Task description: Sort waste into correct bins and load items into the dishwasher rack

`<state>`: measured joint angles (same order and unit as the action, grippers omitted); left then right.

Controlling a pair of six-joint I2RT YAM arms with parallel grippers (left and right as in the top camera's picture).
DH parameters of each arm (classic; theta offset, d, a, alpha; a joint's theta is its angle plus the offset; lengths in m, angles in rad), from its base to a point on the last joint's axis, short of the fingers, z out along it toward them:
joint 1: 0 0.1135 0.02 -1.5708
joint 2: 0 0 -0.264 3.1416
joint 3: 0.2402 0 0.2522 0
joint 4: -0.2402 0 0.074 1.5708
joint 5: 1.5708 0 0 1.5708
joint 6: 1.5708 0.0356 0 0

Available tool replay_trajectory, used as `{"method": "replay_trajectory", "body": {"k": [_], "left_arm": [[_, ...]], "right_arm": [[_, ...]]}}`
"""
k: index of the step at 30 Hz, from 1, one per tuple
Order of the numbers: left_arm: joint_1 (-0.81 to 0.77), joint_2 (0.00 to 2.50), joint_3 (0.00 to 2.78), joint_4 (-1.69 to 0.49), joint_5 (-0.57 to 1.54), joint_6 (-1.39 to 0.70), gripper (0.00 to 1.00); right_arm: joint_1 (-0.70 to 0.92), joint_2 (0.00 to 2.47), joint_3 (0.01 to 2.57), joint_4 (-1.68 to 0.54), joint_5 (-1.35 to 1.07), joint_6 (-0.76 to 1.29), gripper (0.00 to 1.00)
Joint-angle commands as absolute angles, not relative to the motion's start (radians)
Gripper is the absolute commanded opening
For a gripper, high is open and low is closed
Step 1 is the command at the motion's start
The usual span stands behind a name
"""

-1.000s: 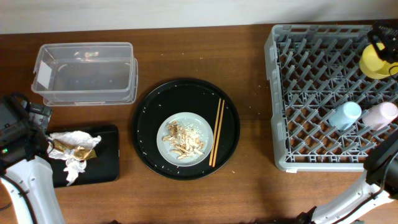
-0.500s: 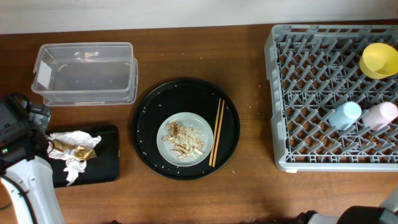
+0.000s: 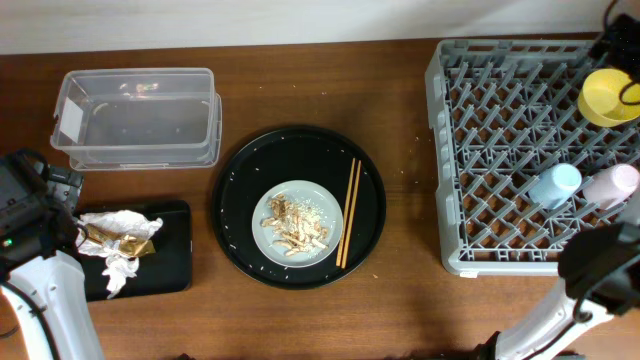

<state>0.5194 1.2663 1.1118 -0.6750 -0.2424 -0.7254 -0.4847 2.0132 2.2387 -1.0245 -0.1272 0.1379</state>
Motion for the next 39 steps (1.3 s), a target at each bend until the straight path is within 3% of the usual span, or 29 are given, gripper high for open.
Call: {"method": "replay_trajectory", "body": {"k": [1, 4, 9, 10, 13, 20, 24, 25, 26, 27, 29, 32, 34, 39], "left_arm": [[0.522, 1.262, 1.115, -0.674, -0.247, -0.713, 0.99], [0.522, 1.262, 1.115, -0.673, -0.247, -0.713, 0.99], [0.522, 1.262, 1.115, -0.674, -0.247, -0.713, 0.99], [0.522, 1.262, 1.115, -0.674, -0.247, -0.713, 0.99], [0.522, 1.262, 1.115, -0.674, -0.247, -0.713, 0.99], [0.522, 1.262, 1.115, -0.674, -0.247, -0.713, 0.99], [0.522, 1.262, 1.115, -0.674, -0.247, -0.713, 0.99], [0.522, 1.262, 1.115, -0.674, -0.247, -0.713, 0.99], [0.522, 1.262, 1.115, -0.674, -0.247, -0.713, 0.99], [0.522, 1.262, 1.115, -0.674, -0.247, -0.713, 0.99], [0.522, 1.262, 1.115, -0.674, -0.247, -0.713, 0.99], [0.522, 1.262, 1.115, -0.674, -0.247, -0.713, 0.99], [0.522, 1.262, 1.115, -0.674, -0.247, -0.713, 0.99], [0.522, 1.262, 1.115, -0.674, -0.247, -0.713, 0.99]], "right_arm": [[-0.476, 2.06, 2.291, -1.017, -0.094, 0.048, 0.99], [-0.478, 2.12, 2.289, -0.999, 0.119, 0.029, 0.95], [-0.457, 2.236, 2.287, -1.011, 0.118, -0.038, 0.89], [-0.458, 2.249, 2.287, -1.012, 0.118, -0.037, 0.79], [-0.452, 2.287, 2.287, -1.026, 0.117, -0.037, 0.68], [-0.45, 2.357, 2.287, -1.04, 0.118, -0.038, 0.65], [-0.45, 2.363, 2.291, -1.044, 0.115, -0.015, 0.48], [-0.45, 2.357, 2.292, -1.045, 0.107, -0.01, 0.4], [-0.45, 2.352, 2.293, -1.045, 0.105, -0.01, 0.24], [-0.45, 2.348, 2.293, -1.048, 0.089, -0.01, 0.18], [-0.45, 2.32, 2.293, -1.052, 0.006, -0.007, 0.04], [-0.458, 2.237, 2.344, -1.064, -0.159, -0.007, 0.04], [-0.485, 2.172, 2.362, -1.06, -0.469, -0.007, 0.04], [-0.555, 2.159, 2.362, -1.085, -0.981, -0.007, 0.04]]}}
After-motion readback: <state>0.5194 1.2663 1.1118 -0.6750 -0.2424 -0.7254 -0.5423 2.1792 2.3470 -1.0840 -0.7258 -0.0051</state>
